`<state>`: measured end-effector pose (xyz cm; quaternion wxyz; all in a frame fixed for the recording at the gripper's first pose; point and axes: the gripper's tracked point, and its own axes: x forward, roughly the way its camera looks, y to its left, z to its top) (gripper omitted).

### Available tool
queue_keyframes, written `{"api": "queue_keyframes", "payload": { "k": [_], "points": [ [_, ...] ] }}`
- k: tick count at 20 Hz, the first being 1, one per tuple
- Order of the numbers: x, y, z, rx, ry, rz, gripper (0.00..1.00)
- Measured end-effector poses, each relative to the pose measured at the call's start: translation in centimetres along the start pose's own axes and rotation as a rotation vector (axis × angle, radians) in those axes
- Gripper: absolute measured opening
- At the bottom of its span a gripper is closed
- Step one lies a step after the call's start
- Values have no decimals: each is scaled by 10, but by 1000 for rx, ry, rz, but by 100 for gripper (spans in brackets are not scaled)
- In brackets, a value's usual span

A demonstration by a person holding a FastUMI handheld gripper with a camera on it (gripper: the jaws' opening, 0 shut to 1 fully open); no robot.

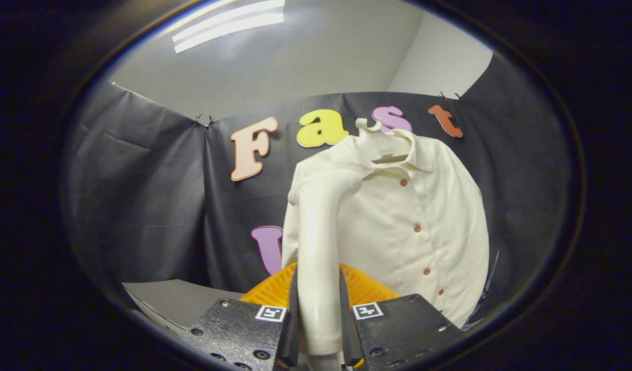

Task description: Iron the clothes twice with a garment steamer, once on the left side and once on the right side.

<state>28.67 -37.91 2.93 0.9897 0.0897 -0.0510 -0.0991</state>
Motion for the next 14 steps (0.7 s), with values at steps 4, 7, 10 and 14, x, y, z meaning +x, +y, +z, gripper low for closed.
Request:
{"api": "queue_keyframes", "payload": {
  "k": [4, 7, 10, 14],
  "points": [
    [13, -30, -13, 36, -6, -21, 32],
    [11, -33, -21, 82, -4, 2, 32],
    [6, -36, -31, 68, 12, -2, 32],
    [-6, -34, -51, 56, 49, 1, 32]
  ]
}}
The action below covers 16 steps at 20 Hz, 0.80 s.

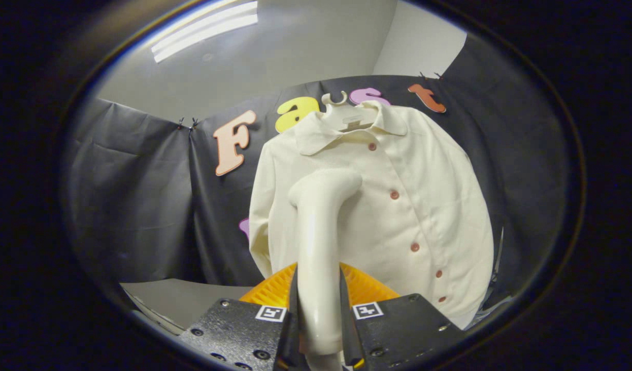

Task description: Iron the clothes twice with a garment steamer, once on the left side and once on the right side.

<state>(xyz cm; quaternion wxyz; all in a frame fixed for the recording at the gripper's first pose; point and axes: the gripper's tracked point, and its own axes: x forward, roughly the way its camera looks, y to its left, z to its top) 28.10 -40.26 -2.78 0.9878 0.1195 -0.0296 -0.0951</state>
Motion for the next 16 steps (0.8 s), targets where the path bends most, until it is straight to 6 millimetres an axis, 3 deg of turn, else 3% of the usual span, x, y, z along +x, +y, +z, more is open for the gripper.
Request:
{"api": "queue_keyframes", "payload": {
  "k": [16],
  "points": [
    [-45, -29, -98, 131, 118, -15, 33]
  ]
}}
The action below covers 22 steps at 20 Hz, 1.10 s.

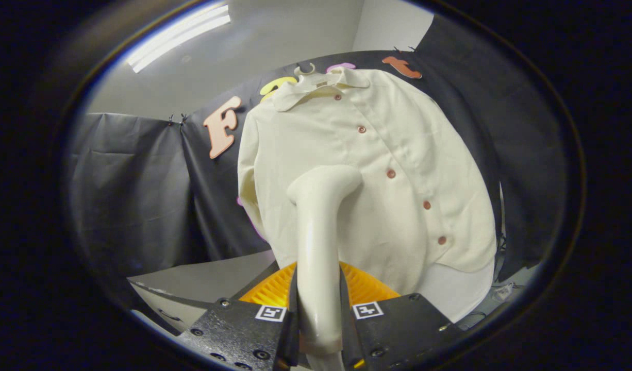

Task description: Iron the clothes twice with a garment steamer, once on the left side and once on the right side.

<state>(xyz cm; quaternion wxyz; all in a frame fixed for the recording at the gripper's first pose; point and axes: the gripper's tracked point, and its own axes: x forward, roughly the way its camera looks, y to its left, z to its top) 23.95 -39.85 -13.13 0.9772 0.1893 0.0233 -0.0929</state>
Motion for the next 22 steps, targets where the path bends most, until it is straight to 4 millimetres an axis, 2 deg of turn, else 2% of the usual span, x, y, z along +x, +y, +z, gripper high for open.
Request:
{"api": "queue_keyframes", "payload": {
  "k": [9, 16, 22],
  "points": [
    [-25, -29, -62, 62, 75, -20, 33],
    [-40, -42, -111, 106, 139, -32, 33],
    [-55, -56, -145, 145, 195, -48, 33]
  ]
}}
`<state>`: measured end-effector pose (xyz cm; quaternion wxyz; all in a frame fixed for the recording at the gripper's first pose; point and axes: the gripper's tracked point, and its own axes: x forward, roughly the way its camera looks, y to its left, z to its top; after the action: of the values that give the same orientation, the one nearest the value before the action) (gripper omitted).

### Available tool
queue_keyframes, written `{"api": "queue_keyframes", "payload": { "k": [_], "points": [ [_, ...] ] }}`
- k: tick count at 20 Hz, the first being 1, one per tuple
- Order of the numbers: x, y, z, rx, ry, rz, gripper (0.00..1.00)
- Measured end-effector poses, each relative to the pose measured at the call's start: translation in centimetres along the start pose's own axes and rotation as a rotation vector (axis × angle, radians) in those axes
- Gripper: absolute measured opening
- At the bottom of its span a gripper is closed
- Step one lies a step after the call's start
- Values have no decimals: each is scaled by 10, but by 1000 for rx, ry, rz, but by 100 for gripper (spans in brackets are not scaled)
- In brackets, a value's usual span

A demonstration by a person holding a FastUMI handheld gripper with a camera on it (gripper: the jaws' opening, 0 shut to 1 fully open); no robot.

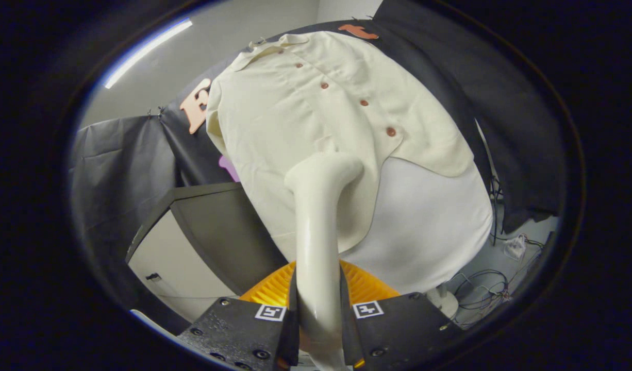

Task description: Iron the clothes twice with a garment steamer, once on the left side and once on the right side.

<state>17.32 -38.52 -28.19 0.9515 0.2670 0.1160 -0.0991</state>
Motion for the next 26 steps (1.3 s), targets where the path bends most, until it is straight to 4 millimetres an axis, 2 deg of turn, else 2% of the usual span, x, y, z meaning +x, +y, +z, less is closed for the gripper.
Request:
{"api": "queue_keyframes", "payload": {
  "k": [8, 10, 12, 16, 21, 26],
  "points": [
    [-25, -19, -23, -2, 57, -35, 33],
    [-35, -19, -18, 5, 51, -31, 33],
    [-44, -13, -3, 19, 23, -15, 33],
    [-57, 4, 46, -17, -38, 17, 33],
    [-61, 31, 140, -147, -136, 44, 32],
    [-49, 40, 223, -221, -213, 29, 32]
  ]
}}
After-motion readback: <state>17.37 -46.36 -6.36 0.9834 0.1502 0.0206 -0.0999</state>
